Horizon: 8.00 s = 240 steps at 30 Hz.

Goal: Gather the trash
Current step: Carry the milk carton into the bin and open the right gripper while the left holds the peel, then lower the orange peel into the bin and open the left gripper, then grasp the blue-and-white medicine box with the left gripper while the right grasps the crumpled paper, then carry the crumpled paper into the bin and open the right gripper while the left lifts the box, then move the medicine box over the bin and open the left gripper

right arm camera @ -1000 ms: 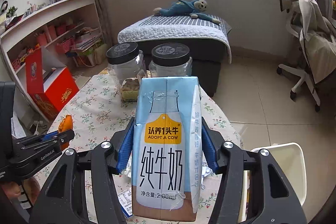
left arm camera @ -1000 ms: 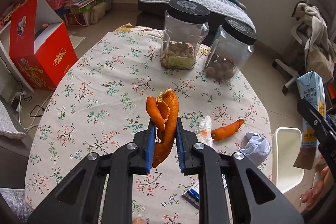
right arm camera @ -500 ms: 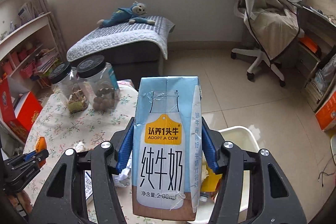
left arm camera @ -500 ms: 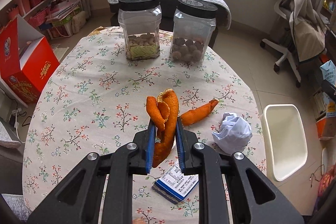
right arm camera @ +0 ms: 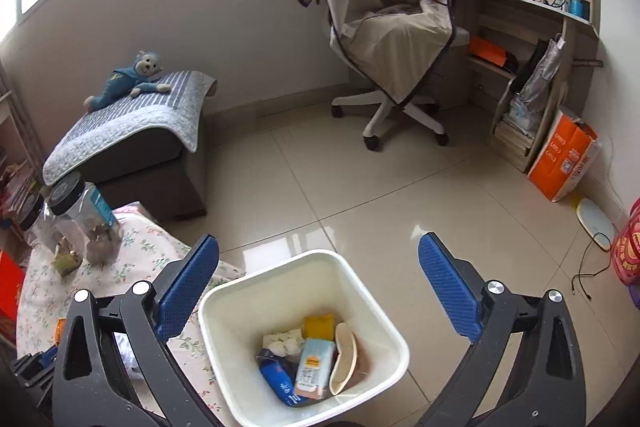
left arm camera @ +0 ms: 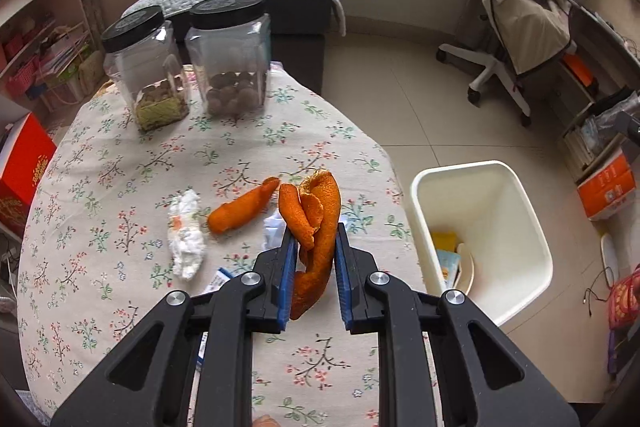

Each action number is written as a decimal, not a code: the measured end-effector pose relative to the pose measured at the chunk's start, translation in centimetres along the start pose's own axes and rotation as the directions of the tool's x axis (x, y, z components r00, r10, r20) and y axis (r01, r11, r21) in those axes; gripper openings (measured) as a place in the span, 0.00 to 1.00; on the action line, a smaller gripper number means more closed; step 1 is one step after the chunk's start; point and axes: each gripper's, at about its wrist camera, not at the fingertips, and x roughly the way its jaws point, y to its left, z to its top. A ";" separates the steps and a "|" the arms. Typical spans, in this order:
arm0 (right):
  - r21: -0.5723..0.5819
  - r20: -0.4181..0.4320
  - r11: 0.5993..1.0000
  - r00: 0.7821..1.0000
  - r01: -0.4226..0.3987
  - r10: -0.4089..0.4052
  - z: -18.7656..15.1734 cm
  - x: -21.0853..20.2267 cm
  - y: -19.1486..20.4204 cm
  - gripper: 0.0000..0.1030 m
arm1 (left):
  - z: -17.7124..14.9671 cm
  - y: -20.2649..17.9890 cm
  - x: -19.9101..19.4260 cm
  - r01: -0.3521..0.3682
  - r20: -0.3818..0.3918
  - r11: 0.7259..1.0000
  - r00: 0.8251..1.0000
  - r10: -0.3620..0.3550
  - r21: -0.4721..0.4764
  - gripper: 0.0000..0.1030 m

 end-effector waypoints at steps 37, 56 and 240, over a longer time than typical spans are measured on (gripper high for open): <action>0.122 -0.028 0.989 0.996 0.084 -0.081 0.8 0.4 -6.4 0.93 | -2.2 -14.9 4.3 -0.312 0.025 0.880 0.945 0.325 0.357 0.81; -0.194 -0.121 0.980 0.993 -0.038 0.015 -1.8 0.4 5.0 0.93 | -4.3 2.9 5.2 -0.226 -0.283 0.954 0.918 0.276 0.197 0.80; 0.099 0.166 0.937 0.923 0.335 -0.348 -1.6 -1.0 -4.8 0.93 | 2.3 -14.4 -0.3 0.124 0.194 0.978 0.969 -0.156 0.170 0.73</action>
